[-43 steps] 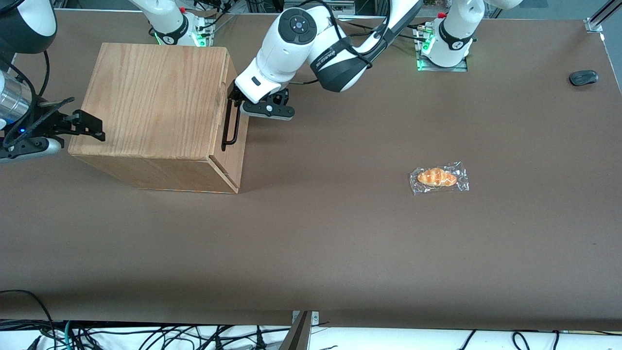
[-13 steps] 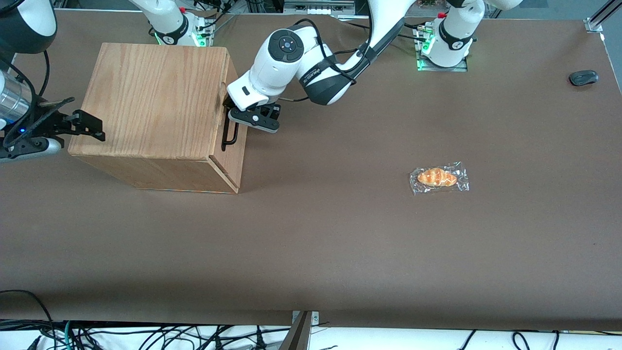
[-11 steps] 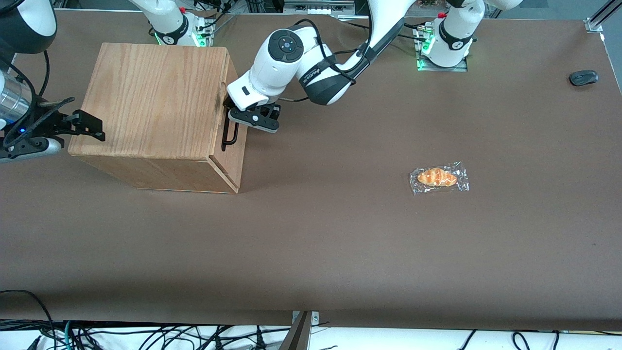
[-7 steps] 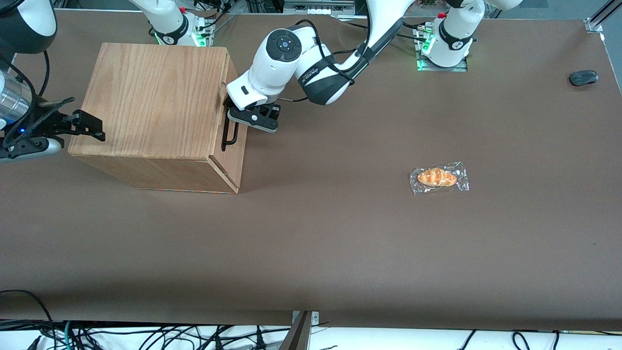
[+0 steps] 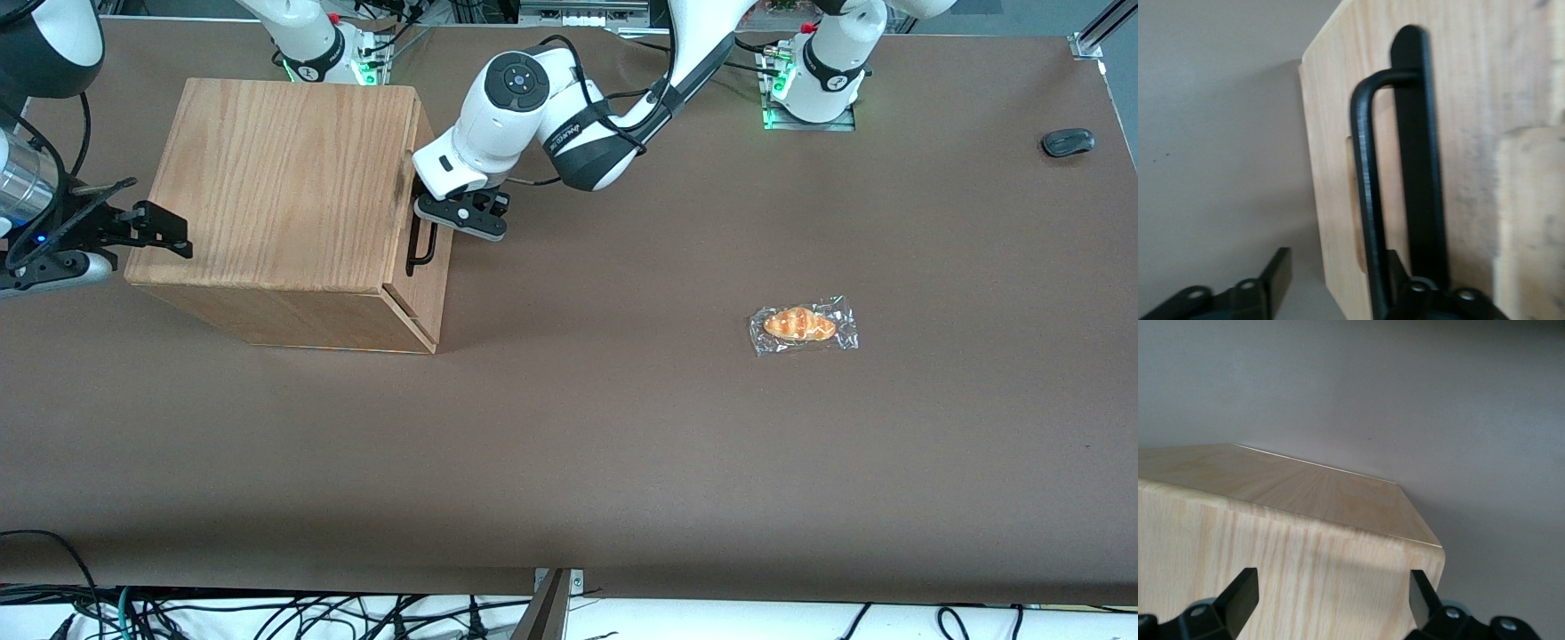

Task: Open top drawer with left arm
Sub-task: 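Lower the open left gripper around the black handle bar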

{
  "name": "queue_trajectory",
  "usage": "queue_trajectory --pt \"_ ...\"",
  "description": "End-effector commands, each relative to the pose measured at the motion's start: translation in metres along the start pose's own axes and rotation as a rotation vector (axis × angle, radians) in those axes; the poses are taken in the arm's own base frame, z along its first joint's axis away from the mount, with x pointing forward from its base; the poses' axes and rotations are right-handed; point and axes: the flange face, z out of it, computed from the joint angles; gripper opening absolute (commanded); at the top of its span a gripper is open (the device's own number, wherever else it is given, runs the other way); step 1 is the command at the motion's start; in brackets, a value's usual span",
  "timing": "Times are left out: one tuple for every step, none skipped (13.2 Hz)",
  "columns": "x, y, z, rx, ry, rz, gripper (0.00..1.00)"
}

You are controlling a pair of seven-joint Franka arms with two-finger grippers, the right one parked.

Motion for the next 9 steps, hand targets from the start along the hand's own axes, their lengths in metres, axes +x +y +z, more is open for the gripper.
queue_trajectory --pt "0.001 0.0 0.008 0.02 0.001 0.012 0.48" --pt "0.0 0.001 0.007 0.02 0.003 0.002 0.42" --pt "0.0 0.001 0.007 0.02 0.003 -0.005 0.37" --pt "0.0 0.001 0.007 0.02 0.003 -0.005 0.29" --pt "0.002 0.0 0.007 0.023 0.004 -0.006 0.27" --pt "0.003 -0.003 0.007 0.026 0.005 -0.008 0.24" --pt "0.006 -0.005 0.005 0.032 0.009 -0.009 0.19" --pt "0.009 -0.007 0.002 0.034 0.014 -0.01 0.19" --pt "0.012 -0.009 0.002 0.037 0.015 -0.01 0.2"
